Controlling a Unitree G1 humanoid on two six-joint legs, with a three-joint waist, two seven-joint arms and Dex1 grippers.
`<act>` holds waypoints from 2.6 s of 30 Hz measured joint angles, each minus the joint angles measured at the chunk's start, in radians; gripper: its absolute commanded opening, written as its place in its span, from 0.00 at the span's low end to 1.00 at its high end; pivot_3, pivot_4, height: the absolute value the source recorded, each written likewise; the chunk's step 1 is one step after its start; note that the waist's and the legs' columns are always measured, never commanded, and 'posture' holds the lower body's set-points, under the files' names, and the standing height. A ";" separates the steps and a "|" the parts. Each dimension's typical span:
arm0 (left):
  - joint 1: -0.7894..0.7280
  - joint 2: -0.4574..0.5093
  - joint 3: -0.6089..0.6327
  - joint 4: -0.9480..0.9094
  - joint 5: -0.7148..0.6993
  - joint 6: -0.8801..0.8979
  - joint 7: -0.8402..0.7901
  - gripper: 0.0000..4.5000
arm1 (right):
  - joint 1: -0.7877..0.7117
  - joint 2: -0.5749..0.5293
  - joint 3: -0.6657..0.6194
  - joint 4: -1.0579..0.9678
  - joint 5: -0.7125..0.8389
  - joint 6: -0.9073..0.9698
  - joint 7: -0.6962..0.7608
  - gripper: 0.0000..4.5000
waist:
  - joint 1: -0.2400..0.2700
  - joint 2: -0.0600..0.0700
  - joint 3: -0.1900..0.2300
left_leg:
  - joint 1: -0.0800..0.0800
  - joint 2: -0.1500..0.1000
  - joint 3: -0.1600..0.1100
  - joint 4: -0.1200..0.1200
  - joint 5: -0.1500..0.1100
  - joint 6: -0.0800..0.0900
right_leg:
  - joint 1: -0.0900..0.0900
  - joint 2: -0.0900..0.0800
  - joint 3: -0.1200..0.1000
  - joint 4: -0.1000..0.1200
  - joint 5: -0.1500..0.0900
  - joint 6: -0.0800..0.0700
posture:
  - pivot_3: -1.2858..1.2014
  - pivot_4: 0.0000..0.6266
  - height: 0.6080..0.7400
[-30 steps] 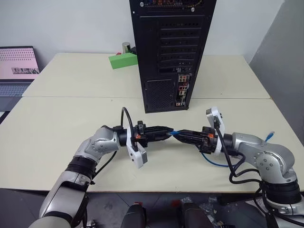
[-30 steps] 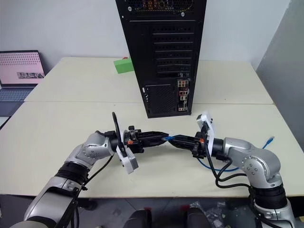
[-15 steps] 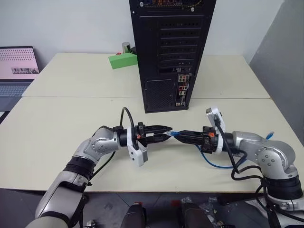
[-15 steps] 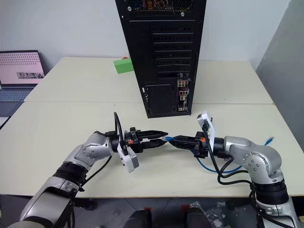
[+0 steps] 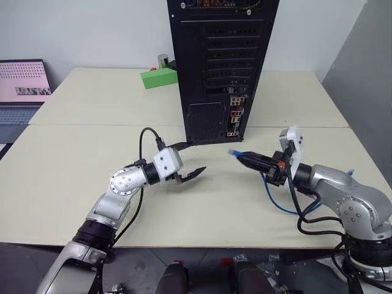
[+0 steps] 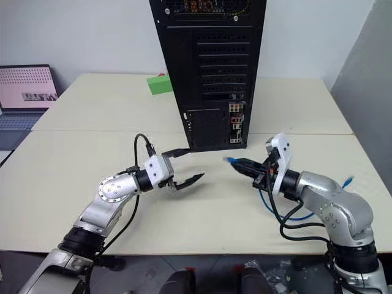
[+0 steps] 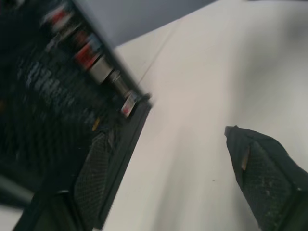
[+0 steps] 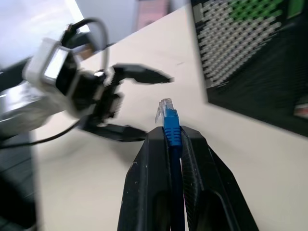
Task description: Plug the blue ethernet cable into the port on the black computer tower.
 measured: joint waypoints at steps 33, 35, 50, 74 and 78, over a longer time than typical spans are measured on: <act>-0.094 -0.211 0.115 -0.206 -0.022 0.586 0.212 0.87 | -0.191 0.530 0.119 0.247 -0.512 -0.150 -0.668 0.01 | 0.000 0.000 0.000 | -0.002 0.000 0.000 -0.001 0.000 0.000 | -0.004 0.000 0.001 0.001 0.001 -0.001 | 0.52 0.24 1.00; -0.094 -0.211 0.114 -0.208 -0.021 0.586 0.201 0.87 | -0.199 0.534 0.119 0.247 -0.511 -0.149 -0.658 0.01 | 0.000 0.000 0.000 | -0.002 0.000 0.000 -0.001 0.000 0.000 | -0.004 0.000 0.001 0.001 0.001 -0.001 | 0.52 0.24 1.00; -0.080 -0.210 0.113 -0.234 0.002 0.582 0.182 0.87 | -0.244 0.537 0.117 0.312 -0.536 -0.168 -0.622 0.01 | 0.000 0.000 0.000 | -0.002 0.000 0.000 -0.001 0.000 0.000 | -0.004 0.000 0.001 0.001 0.001 -0.001 | 0.52 0.24 1.00; -0.075 -0.209 0.113 -0.234 0.024 0.565 0.177 0.87 | -0.274 0.527 0.107 0.403 -0.589 -0.241 -0.601 0.01 | -0.001 0.000 0.000 | -0.002 0.000 0.000 -0.001 0.000 0.000 | -0.004 0.000 0.001 0.000 0.001 -0.001 | 0.52 0.24 1.00; -0.075 -0.209 0.114 -0.234 0.027 0.564 0.175 0.87 | -0.275 0.524 0.110 0.420 -0.602 -0.258 -0.588 0.01 | -0.002 0.000 0.000 | -0.002 0.000 0.001 -0.001 0.000 0.000 | -0.004 0.000 0.001 0.001 0.001 -0.001 | 0.52 0.24 1.00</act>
